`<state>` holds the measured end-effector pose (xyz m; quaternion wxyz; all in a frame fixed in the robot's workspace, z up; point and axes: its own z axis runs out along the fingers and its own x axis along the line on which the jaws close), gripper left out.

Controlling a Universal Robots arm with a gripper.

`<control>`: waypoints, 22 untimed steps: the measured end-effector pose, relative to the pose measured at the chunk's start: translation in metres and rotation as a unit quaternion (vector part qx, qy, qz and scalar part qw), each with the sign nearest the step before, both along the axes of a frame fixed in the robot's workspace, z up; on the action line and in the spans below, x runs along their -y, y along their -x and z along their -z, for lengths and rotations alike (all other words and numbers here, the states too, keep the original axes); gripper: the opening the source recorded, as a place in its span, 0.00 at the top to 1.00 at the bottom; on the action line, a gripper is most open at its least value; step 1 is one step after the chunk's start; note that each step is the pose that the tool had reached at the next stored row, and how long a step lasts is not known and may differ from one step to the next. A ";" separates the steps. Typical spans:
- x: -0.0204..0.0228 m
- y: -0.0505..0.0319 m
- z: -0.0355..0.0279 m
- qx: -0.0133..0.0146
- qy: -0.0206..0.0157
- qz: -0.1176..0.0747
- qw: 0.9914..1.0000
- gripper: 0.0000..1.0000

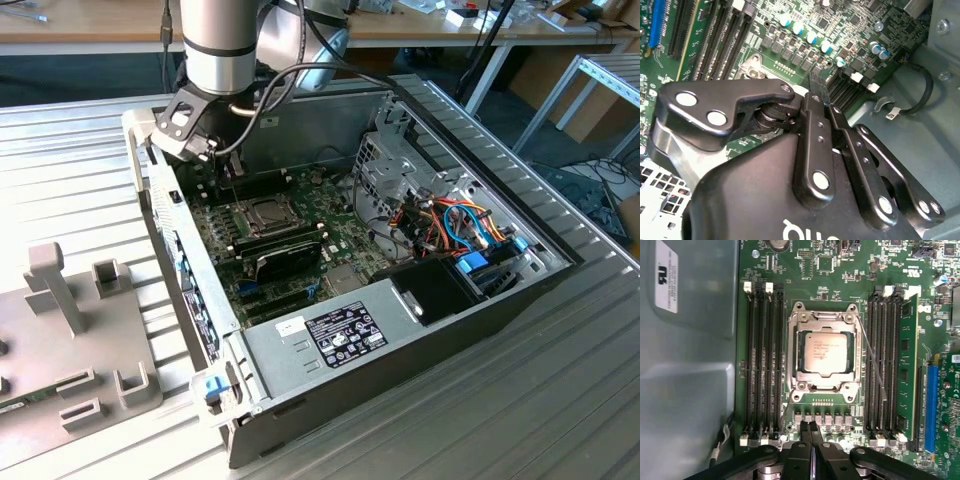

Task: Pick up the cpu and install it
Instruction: 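Install the first cpu locking lever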

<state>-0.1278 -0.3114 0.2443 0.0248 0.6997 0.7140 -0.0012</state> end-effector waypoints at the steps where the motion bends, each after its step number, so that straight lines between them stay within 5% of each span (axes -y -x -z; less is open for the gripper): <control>1: 0.0009 0.0000 0.0000 0.000 0.000 0.000 1.000 0.89; 8: 0.0085 -0.0005 0.0000 0.000 0.003 0.000 1.000 0.89; 10: 0.0149 -0.0070 -0.0126 0.000 0.003 0.002 1.000 0.89; 22: 0.0153 -0.0079 -0.0127 0.000 0.003 0.003 1.000 0.89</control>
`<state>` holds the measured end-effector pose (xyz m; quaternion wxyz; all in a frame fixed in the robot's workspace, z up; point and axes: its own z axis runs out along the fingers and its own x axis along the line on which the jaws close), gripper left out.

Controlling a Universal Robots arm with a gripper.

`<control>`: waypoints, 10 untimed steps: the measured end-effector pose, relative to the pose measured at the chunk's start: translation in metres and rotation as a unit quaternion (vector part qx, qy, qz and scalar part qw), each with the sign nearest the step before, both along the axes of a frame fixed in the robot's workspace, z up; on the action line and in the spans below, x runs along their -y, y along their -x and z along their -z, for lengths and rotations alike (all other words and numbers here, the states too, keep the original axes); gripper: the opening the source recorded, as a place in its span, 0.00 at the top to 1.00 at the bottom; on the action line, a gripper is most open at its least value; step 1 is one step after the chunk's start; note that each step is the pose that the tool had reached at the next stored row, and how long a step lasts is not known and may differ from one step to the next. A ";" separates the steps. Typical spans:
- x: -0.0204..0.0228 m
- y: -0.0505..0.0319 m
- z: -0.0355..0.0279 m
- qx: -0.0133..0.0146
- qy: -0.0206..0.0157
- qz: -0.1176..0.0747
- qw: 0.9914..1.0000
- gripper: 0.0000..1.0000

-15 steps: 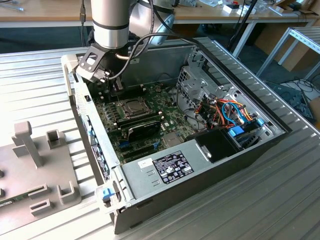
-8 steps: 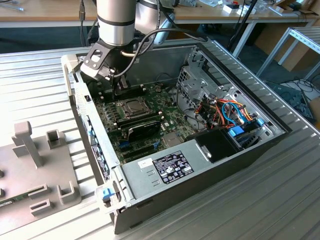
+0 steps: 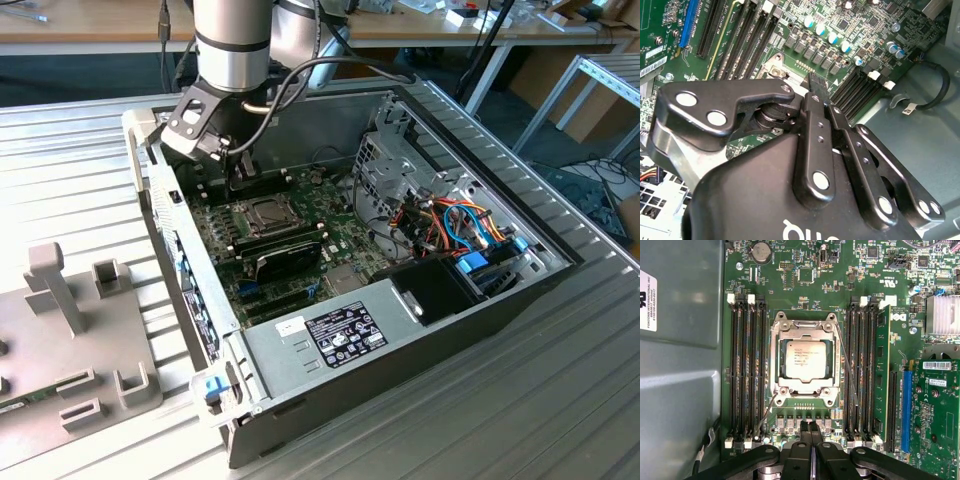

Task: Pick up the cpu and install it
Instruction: 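Install the first cpu locking lever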

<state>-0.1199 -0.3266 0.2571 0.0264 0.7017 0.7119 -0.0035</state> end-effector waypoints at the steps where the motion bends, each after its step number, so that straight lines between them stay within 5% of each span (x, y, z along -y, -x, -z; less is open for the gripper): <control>1: 0.0000 0.0000 0.0000 0.000 0.000 -0.001 1.000 0.89; 10: 0.0000 0.0000 0.0000 0.000 0.000 -0.018 1.000 0.89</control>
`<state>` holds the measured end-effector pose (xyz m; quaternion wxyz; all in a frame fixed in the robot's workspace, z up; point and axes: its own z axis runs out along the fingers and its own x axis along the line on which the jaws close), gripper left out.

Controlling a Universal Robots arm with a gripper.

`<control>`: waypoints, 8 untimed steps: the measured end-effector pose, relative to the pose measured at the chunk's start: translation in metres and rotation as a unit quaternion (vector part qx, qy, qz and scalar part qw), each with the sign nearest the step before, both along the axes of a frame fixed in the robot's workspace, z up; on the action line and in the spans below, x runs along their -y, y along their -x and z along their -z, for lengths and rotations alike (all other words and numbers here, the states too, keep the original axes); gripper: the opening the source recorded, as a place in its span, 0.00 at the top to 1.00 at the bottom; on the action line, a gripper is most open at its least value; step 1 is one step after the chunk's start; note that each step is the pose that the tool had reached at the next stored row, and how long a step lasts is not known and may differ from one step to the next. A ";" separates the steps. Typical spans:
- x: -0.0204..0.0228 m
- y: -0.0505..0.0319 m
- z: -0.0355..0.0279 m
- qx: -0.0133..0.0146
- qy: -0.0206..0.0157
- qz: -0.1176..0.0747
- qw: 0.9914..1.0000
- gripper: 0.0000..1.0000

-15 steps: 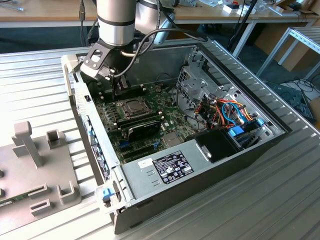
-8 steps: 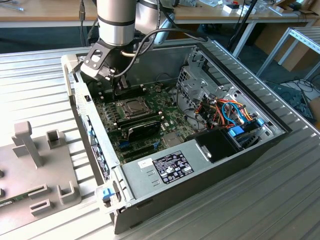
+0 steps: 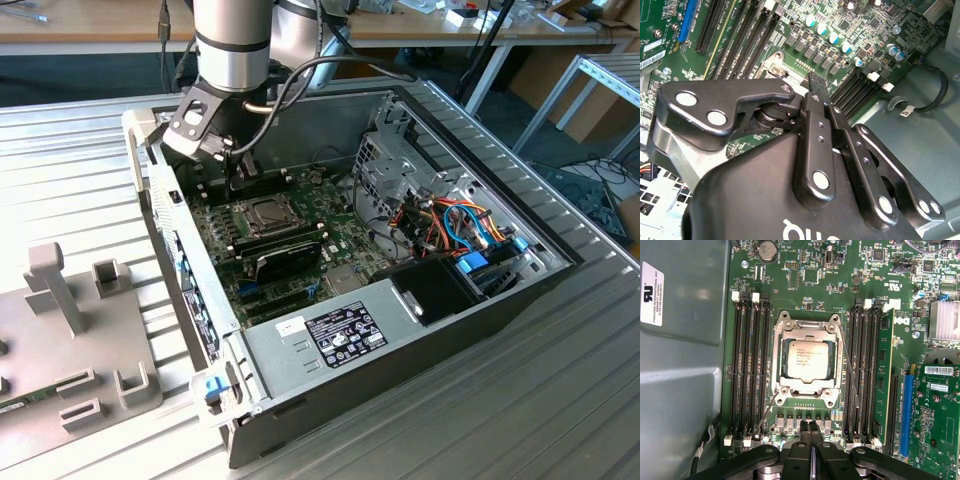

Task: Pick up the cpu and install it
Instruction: 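Install the first cpu locking lever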

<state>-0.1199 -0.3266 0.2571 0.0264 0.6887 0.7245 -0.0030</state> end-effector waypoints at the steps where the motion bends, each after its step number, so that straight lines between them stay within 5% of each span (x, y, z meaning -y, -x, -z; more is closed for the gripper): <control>1: 0.0000 0.0000 0.0000 0.000 0.000 0.000 1.000 0.89; 8: 0.0000 0.0000 0.0000 0.000 0.000 0.000 1.000 0.89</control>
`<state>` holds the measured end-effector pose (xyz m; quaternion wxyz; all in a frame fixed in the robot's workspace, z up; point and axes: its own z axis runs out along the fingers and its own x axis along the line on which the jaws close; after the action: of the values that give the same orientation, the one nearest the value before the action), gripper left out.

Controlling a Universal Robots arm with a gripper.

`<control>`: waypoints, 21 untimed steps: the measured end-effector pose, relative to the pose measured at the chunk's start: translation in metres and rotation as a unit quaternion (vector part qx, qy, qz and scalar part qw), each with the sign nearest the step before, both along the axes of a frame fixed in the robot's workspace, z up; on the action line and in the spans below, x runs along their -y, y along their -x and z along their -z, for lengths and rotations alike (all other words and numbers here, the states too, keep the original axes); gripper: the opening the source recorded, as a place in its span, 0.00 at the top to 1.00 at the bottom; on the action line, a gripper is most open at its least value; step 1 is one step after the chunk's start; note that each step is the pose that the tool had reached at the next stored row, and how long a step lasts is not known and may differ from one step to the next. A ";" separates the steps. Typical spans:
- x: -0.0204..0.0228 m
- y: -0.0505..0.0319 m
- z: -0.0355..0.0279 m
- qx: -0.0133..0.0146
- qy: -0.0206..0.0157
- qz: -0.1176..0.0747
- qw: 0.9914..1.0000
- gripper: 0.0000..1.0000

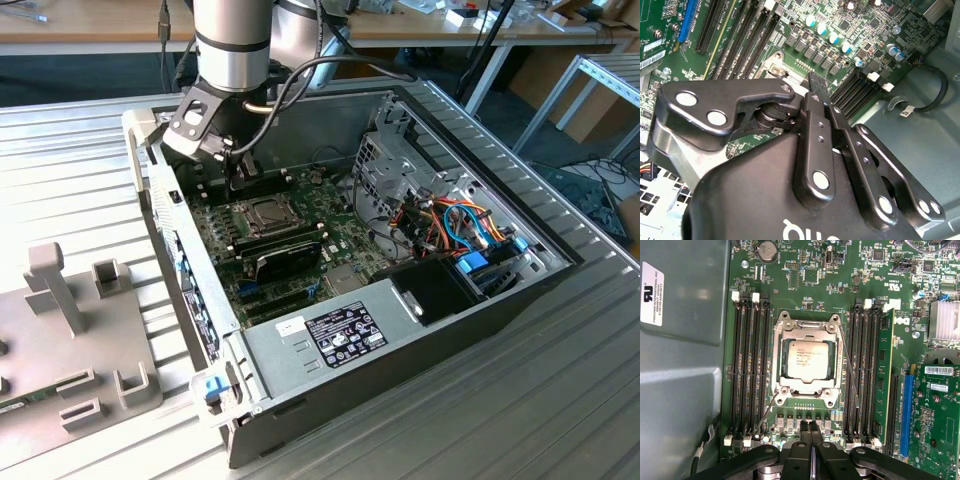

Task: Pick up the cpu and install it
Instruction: 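Install the first cpu locking lever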

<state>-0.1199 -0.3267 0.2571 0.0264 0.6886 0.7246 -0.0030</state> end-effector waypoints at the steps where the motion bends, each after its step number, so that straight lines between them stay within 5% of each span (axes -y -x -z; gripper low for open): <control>1: 0.0000 0.0000 0.0000 0.000 0.000 0.000 1.000 0.89; 11: 0.0000 0.0000 0.0000 0.000 0.000 -0.022 1.000 0.89; 21: 0.0000 0.0000 0.0000 0.000 0.000 -0.023 1.000 0.89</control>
<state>-0.1199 -0.3266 0.2571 0.0265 0.6716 0.7404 -0.0024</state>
